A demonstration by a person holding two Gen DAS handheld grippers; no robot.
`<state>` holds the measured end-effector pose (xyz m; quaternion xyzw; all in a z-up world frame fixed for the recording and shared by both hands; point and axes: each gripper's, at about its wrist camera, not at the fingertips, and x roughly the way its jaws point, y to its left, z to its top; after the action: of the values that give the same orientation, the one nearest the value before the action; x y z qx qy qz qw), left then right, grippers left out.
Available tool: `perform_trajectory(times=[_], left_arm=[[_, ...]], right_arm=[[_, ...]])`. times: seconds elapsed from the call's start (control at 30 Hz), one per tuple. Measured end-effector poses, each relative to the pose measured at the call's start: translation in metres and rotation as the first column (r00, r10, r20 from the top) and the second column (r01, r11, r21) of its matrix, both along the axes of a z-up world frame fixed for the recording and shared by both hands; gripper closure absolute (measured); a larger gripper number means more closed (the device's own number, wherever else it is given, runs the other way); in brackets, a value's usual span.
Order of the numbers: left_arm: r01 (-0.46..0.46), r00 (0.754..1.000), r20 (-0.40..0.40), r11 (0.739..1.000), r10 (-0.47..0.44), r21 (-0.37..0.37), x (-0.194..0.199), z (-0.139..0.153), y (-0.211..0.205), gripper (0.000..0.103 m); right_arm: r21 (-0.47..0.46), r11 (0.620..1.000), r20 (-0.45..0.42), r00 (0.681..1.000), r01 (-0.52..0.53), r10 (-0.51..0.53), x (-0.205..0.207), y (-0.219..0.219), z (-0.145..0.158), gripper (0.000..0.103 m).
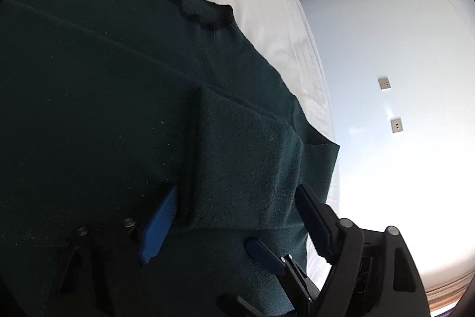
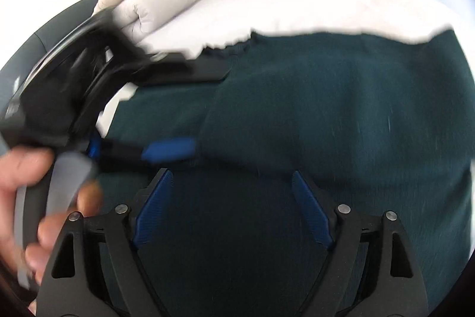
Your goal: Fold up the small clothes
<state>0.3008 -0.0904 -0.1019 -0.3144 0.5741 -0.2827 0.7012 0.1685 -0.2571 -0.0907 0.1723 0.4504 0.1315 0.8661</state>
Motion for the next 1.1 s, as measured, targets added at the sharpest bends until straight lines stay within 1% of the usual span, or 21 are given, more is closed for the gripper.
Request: perform_trajectory(times=[0.03,0.07,0.1,0.13,0.17,0.23,0.3,0.4,0.47,0.5,0.53,0.6,0.67,0.8,0.87,0.97,1.1], left_arm=[[0.006,1.000,-0.003,1.000,-0.006,0.014,0.001,0.000,-0.002,0.040],[0.008,1.000,-0.006,1.000,-0.008,0.029,0.003,-0.001,-0.002,0.051],[0.007,1.000,-0.007,0.999,-0.006,0.039,0.005,-0.001,-0.002,0.060],[0.009,1.000,-0.013,0.999,-0.009,0.036,0.007,-0.003,-0.003,0.086],[0.014,1.000,-0.028,1.000,-0.014,0.026,0.008,-0.005,-0.004,0.094],[0.007,1.000,-0.012,0.999,-0.006,0.041,0.007,-0.004,-0.003,0.094],[0.000,1.000,0.020,0.999,-0.001,0.033,0.004,0.004,0.000,0.094],[-0.023,0.995,0.096,0.999,0.019,0.044,0.000,0.025,0.013,0.095],[-0.040,0.988,0.148,0.997,0.029,0.068,-0.001,0.040,0.028,0.095],[-0.049,0.985,0.167,0.996,0.035,0.080,-0.002,0.044,0.037,0.095],[-0.057,0.986,0.165,0.992,0.037,0.116,-0.002,0.048,0.046,0.095],[-0.090,0.981,0.185,0.984,0.062,0.151,-0.002,0.051,0.071,0.095],[-0.130,0.980,0.171,0.979,0.103,0.158,0.001,0.046,0.099,0.095],[-0.179,0.976,0.163,0.963,0.148,0.200,0.002,0.033,0.133,0.095],[-0.188,0.974,0.169,0.953,0.151,0.235,0.002,0.027,0.142,0.095],[-0.185,0.976,0.157,0.951,0.149,0.249,0.002,0.015,0.149,0.095],[-0.182,0.979,0.141,0.946,0.149,0.268,0.003,0.001,0.147,0.094]], right_arm=[[0.056,0.998,-0.008,1.000,0.009,-0.009,-0.009,-0.008,-0.004,0.021],[0.104,0.994,-0.002,1.000,0.019,-0.019,-0.017,-0.016,-0.005,0.021],[0.171,0.985,0.006,0.999,0.031,-0.032,-0.027,-0.026,-0.006,0.021],[0.218,0.975,0.010,0.999,0.037,-0.040,-0.032,-0.033,-0.007,0.021],[0.272,0.961,0.014,0.999,0.043,-0.048,-0.038,-0.041,-0.009,0.021],[0.381,0.923,0.039,0.997,0.051,-0.071,-0.047,-0.057,-0.016,0.021],[0.458,0.888,0.076,0.993,0.042,-0.087,-0.052,-0.068,-0.021,0.021],[0.519,0.854,0.104,0.990,0.032,-0.100,-0.052,-0.077,-0.028,0.021],[0.533,0.846,0.109,0.989,0.029,-0.103,-0.051,-0.078,-0.031,0.021],[0.532,0.846,0.109,0.989,0.029,-0.102,-0.050,-0.078,-0.031,0.021],[0.528,0.849,0.109,0.989,0.028,-0.101,-0.049,-0.077,-0.032,0.021],[0.512,0.859,0.109,0.989,0.027,-0.096,-0.049,-0.076,-0.033,0.021],[0.495,0.869,0.108,0.990,0.026,-0.091,-0.046,-0.074,-0.035,0.021],[0.482,0.876,0.106,0.990,0.027,-0.089,-0.043,-0.074,-0.038,0.021],[0.480,0.877,0.106,0.990,0.028,-0.089,-0.045,-0.075,-0.037,0.021],[0.478,0.878,0.107,0.990,0.028,-0.090,-0.046,-0.072,-0.033,0.021],[0.478,0.878,0.108,0.990,0.029,-0.091,-0.049,-0.073,-0.027,0.021]])
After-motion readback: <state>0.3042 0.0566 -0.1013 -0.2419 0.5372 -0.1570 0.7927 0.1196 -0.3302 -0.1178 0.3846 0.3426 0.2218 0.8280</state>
